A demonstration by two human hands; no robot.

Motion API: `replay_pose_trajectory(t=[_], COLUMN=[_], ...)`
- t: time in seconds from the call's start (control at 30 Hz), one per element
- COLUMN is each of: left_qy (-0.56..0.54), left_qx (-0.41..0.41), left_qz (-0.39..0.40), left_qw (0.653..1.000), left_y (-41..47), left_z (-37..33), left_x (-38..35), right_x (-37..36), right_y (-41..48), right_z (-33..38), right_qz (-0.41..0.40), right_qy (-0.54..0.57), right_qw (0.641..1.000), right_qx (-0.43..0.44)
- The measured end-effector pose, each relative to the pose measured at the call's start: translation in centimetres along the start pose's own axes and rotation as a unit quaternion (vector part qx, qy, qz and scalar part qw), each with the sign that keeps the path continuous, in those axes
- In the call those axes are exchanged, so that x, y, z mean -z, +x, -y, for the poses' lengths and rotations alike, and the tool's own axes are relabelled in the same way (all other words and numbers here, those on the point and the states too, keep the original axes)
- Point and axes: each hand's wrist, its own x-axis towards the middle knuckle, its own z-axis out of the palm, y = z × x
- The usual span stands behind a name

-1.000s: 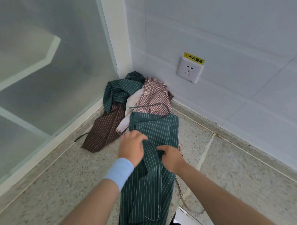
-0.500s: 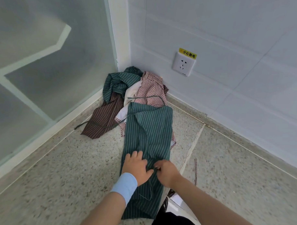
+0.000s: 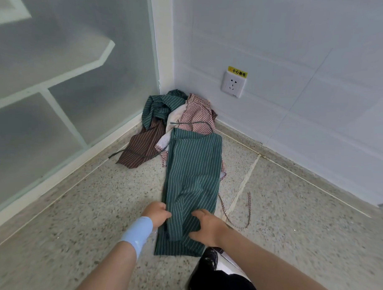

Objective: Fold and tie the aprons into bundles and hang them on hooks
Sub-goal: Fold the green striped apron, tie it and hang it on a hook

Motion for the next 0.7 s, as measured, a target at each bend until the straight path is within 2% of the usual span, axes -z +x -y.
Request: replay_pose_trajectory(t=[0.07, 0.13, 0.2, 0.27, 0.33, 0.37, 0.43, 0.5, 0.53, 0.6, 0.7], left_qy=[-0.158, -0.302, -0.38, -0.433, -0.451, -0.437, -0.337, -0.158, -0.066, 0.081, 0.19], left_qx=[0.007, 0.014, 0.0, -0.017, -0.027, -0.03, -0.029, -0.028, -0.032, -0.047, -0.053], left_qz=[0.052, 0.098, 0.125, 0.141, 0.14, 0.13, 0.073, 0.002, -0.023, -0.046, -0.086], left_qw=[0.986, 0.948, 0.916, 0.89, 0.881, 0.889, 0.938, 0.987, 0.997, 0.995, 0.977], left_y=[-1.4, -2.8, -4.0, -4.8, -5.6, -6.0, -6.1, -5.5, -5.0, -4.3, -3.9], left_z=[-0.3, -1.0, -1.7, -2.4, -2.9, -3.0, -2.4, -0.8, 0.1, 1.8, 3.2], left_x=[-0.1, -0.3, -0.4, -0.3, -0.1, -0.1, 0.0, -0.1, -0.2, -1.0, -2.8], right_x=[-0.6, -1.1, -1.3, -1.3, -1.0, -0.8, -0.1, 0.2, 0.0, -1.1, -3.4], right_y=[-0.8, -1.5, -2.2, -2.6, -3.1, -3.4, -3.9, -4.4, -4.7, -5.2, -5.3], right_z=[0.5, 1.2, 1.9, 2.5, 2.6, 2.4, 1.6, 0.3, -0.4, -1.8, -3.2], right_qz=[-0.025, -0.066, -0.123, -0.213, -0.306, -0.334, -0.362, -0.365, -0.351, -0.283, -0.105], right_qy=[0.016, 0.034, 0.058, 0.101, 0.128, 0.113, 0.023, -0.087, -0.146, -0.237, -0.32], right_qw=[1.0, 0.997, 0.991, 0.972, 0.943, 0.936, 0.932, 0.927, 0.924, 0.926, 0.939], right_qx=[0.009, 0.018, 0.016, 0.011, 0.015, 0.009, 0.004, 0.028, 0.046, 0.075, 0.065])
